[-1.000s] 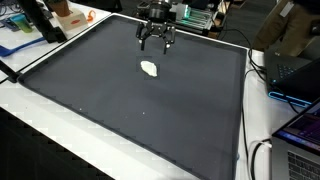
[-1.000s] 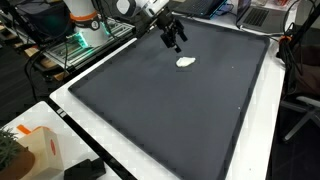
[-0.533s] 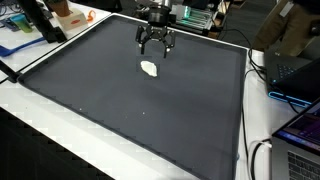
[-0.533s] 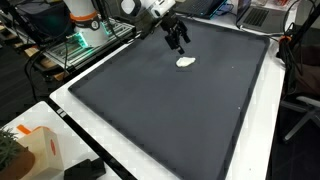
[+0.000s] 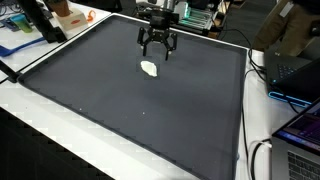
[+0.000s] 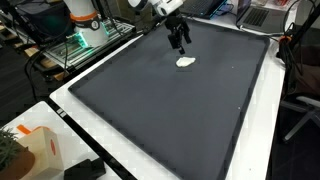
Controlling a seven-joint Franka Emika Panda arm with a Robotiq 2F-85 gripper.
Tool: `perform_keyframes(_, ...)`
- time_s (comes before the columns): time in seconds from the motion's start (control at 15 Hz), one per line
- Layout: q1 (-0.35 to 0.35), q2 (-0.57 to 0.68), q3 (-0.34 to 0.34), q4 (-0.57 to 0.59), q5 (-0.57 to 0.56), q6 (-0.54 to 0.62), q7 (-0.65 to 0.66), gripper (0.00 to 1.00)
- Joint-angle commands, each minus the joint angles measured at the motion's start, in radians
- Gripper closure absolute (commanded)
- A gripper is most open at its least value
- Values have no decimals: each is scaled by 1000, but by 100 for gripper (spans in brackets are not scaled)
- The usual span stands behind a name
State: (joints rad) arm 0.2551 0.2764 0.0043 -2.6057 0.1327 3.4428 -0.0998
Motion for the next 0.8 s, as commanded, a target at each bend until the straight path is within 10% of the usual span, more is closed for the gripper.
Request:
perform_keyframes(0.0, 60, -20, -49, 18, 44, -68, -25, 0)
perform_keyframes(0.73, 379, -24, -399, 144, 38, -348, 55, 0)
